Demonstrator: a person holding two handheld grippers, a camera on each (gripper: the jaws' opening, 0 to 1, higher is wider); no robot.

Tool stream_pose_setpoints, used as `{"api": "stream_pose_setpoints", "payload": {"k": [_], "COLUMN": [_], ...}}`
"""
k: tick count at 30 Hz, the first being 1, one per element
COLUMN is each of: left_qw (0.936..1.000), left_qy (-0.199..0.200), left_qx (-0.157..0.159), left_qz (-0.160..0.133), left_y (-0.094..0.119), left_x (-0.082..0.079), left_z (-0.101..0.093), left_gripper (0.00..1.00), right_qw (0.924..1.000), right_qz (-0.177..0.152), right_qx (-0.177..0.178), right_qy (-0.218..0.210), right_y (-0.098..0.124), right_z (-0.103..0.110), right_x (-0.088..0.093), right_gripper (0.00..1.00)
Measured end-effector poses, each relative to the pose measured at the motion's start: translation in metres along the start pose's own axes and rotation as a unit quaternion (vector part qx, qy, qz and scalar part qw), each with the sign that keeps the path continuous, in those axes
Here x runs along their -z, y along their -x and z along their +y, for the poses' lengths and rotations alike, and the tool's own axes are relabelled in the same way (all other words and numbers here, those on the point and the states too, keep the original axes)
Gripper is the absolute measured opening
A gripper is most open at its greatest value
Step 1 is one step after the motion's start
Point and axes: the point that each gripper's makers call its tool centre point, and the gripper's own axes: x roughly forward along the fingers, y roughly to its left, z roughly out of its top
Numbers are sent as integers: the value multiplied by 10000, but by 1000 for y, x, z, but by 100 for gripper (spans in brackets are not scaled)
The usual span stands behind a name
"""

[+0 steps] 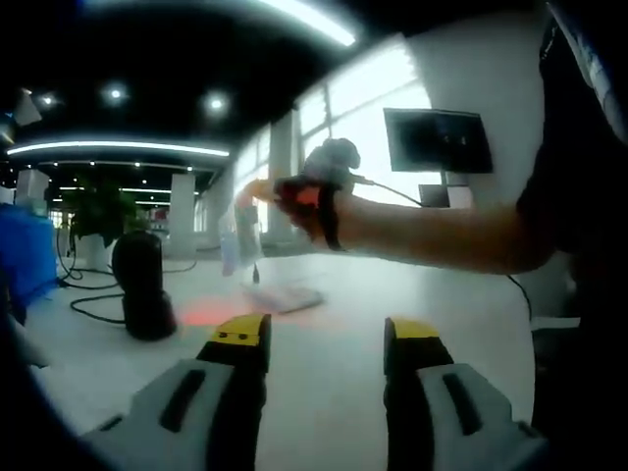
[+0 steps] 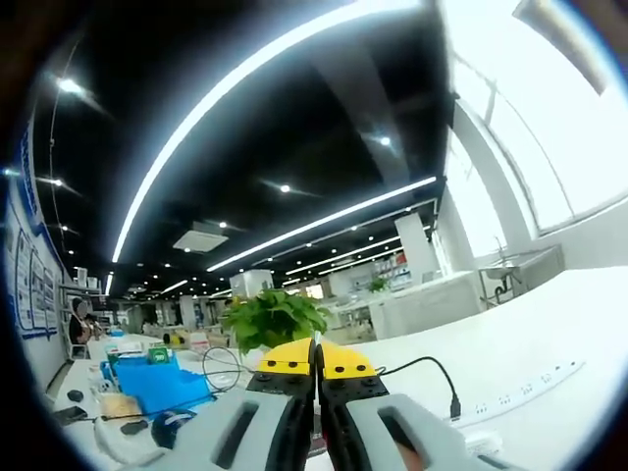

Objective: Clip sheet goods on table flip sheet goods clip sheet goods scan sheet goods put sheet goods back to table

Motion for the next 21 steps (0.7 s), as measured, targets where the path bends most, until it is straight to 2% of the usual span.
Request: {"api": "stream_pose_setpoints", "payload": {"k": [11, 21], "left_qw": [10000, 10000], "left_qy": [-12, -31], "left_qx": [6, 3], "left_qz": [19, 30], "left_y": [-2, -1], "left_x": [2, 2], "left_z": [1, 0], "left_gripper": [38, 38], "right_qw": [9999, 9995], "right_qz": [43, 103], "right_qx": [-73, -281], "right_qy": [-57, -88], "right_y": [3, 12], "right_z": [2, 0], "right_x": [-4, -19], "right_gripper": [0, 0]}}
